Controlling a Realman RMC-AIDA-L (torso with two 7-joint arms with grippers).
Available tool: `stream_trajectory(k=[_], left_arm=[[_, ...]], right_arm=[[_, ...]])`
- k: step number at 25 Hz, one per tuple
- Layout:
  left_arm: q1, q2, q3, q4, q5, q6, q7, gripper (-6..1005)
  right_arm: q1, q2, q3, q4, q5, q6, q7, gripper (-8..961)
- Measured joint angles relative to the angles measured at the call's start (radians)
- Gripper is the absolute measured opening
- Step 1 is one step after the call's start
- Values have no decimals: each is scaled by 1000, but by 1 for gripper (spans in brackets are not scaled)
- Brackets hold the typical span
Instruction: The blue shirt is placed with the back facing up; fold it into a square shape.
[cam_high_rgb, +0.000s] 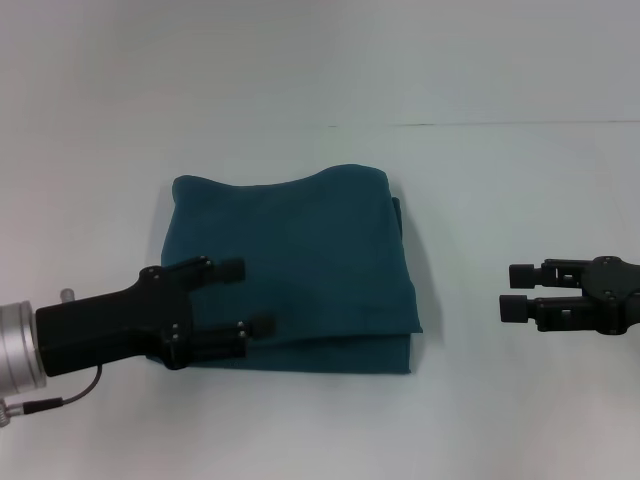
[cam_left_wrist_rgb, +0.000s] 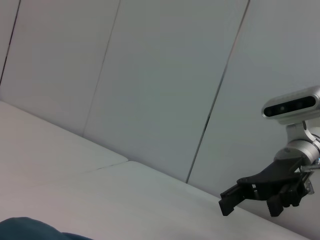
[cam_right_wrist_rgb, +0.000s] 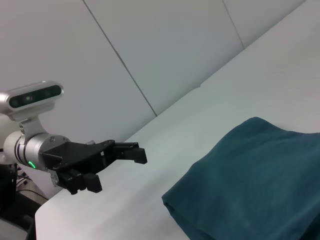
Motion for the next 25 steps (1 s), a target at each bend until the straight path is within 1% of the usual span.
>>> stream_trajectory(k=[25], left_arm=[[-2,2,0,3,0,-1,-2,902]], right_arm=[[5,0,0,0,0,0,0,838]])
